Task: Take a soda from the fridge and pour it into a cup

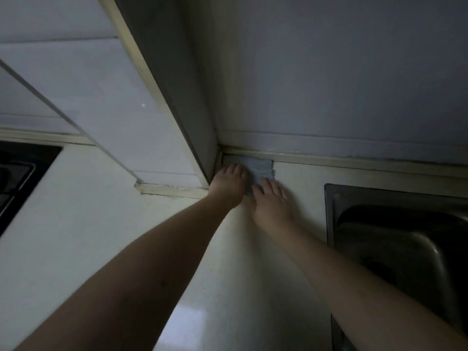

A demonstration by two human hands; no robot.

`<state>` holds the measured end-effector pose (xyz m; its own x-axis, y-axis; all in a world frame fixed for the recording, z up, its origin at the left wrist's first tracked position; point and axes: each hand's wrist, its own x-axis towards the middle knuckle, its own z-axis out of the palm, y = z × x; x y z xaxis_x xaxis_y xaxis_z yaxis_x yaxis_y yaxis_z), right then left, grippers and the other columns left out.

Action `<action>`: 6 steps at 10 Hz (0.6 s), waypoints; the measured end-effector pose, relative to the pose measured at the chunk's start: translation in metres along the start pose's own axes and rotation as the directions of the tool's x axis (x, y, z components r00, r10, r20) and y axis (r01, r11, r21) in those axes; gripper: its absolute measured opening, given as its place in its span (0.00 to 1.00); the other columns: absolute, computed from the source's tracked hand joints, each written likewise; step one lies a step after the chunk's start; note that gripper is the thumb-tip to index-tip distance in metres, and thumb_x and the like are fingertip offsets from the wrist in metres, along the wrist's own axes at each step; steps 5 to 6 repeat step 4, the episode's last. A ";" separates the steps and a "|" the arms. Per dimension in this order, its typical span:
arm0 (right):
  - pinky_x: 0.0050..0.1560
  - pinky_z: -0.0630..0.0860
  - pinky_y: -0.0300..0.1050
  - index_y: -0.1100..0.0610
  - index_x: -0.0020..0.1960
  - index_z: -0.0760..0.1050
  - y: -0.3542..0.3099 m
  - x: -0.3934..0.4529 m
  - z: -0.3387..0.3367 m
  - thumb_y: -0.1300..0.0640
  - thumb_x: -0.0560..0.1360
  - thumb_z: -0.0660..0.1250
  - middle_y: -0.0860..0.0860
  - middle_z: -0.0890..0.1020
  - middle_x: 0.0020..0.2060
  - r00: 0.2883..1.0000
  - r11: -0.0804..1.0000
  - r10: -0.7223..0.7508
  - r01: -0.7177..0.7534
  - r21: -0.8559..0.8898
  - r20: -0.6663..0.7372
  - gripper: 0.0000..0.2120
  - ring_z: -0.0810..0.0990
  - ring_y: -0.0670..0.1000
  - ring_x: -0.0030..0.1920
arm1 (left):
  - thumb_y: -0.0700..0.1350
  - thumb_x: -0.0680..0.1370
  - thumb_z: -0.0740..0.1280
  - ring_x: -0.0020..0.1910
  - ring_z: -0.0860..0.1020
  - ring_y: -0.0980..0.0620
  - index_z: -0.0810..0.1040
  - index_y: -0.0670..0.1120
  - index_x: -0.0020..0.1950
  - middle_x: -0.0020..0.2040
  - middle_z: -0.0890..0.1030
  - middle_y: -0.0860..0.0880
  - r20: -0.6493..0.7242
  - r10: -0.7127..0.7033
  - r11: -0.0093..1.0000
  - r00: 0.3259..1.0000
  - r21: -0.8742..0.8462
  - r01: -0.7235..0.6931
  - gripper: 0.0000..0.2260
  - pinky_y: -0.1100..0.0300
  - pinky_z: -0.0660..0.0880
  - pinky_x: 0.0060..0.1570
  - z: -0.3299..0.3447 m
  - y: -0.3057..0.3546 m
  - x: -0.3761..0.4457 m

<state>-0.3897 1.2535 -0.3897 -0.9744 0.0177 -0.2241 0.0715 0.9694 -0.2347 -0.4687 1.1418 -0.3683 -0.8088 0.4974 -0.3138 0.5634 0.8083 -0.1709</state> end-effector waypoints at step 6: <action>0.72 0.55 0.52 0.54 0.76 0.58 -0.025 -0.101 0.009 0.49 0.82 0.50 0.54 0.63 0.74 1.000 1.000 0.011 -0.011 0.010 0.018 0.24 0.60 0.56 0.73 | 0.54 0.82 0.53 0.78 0.54 0.45 0.52 0.45 0.79 0.79 0.56 0.45 -0.047 -0.018 0.989 0.999 -0.151 0.010 0.28 0.50 0.47 0.75 0.040 0.021 -0.142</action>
